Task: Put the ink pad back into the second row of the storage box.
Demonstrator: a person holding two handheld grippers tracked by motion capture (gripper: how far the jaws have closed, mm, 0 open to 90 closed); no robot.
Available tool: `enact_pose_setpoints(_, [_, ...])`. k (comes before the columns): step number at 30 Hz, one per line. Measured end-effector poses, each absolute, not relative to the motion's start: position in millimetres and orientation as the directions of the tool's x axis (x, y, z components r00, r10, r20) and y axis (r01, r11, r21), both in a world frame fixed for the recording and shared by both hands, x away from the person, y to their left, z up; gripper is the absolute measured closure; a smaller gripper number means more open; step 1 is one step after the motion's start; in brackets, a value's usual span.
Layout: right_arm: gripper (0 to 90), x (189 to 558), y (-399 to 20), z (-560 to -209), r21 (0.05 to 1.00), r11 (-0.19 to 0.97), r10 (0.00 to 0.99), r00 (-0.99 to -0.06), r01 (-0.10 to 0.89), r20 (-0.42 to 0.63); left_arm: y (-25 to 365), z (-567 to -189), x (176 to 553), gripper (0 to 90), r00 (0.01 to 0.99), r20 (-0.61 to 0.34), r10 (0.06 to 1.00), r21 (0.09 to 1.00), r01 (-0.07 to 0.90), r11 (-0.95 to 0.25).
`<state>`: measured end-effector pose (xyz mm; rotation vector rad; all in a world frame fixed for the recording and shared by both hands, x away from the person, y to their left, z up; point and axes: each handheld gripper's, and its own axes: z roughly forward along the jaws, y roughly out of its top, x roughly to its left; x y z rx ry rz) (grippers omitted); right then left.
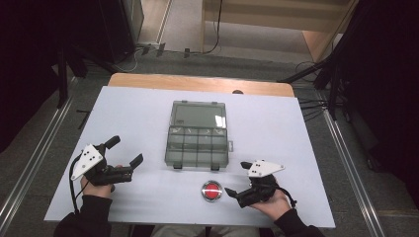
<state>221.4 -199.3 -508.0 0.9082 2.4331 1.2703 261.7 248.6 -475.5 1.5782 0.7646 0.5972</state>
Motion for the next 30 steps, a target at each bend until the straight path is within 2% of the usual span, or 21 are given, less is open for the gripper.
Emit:
enact_pose_setpoints(8, [0.0,222.7,-188.1,-505.1,0.807,0.437,0.601,-0.797,0.397,0.067,248.6,-475.6,261.8,0.0,0.650,-0.045,0.758,0.988,0.140,-0.062])
enact_pose_setpoints(30, [0.3,227.8,-147.1,-513.5,0.726,0.587,0.490,-0.871,0.357,0.032,248.1,-475.9,261.7,0.0,0.654,-0.049,0.755,0.988,0.142,-0.059])
